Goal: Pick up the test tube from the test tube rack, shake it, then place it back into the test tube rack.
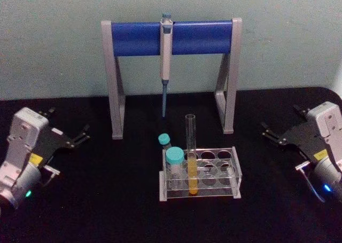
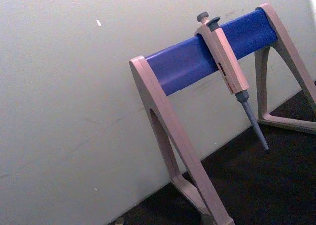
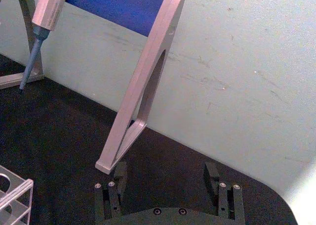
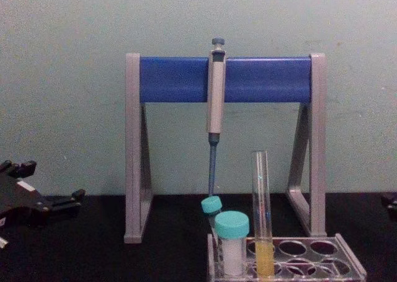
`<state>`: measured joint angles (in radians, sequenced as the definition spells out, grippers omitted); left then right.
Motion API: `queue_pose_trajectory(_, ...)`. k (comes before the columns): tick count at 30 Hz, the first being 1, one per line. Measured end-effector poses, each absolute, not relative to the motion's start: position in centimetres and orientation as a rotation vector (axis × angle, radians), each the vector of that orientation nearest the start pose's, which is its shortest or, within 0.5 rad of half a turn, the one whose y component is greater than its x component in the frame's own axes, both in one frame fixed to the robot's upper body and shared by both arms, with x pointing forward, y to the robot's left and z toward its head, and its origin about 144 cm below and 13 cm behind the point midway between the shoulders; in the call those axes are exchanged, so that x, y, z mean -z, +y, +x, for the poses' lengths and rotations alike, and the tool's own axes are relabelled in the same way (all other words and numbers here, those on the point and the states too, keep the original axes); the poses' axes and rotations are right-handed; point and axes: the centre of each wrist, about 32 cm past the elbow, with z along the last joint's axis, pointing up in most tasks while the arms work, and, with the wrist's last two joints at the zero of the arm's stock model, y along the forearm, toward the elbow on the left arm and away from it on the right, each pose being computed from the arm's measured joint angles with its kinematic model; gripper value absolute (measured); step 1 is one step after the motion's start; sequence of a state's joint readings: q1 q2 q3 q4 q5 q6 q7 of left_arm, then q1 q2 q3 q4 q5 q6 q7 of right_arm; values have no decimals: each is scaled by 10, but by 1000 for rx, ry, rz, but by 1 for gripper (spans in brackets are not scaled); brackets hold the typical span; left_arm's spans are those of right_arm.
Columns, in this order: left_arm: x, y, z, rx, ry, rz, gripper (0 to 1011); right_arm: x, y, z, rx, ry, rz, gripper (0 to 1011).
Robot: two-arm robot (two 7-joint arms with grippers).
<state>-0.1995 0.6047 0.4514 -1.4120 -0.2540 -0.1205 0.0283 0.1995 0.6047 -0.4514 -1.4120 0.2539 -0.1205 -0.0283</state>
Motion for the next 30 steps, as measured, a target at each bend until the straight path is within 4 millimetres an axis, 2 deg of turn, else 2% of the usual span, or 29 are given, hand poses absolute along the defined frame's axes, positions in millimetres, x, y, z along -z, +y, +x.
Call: queue_pose_trajectory(30,-1140,310,489,-1248,-285,304,1001,-1140,-310,489,1248,-285,-305,1000)
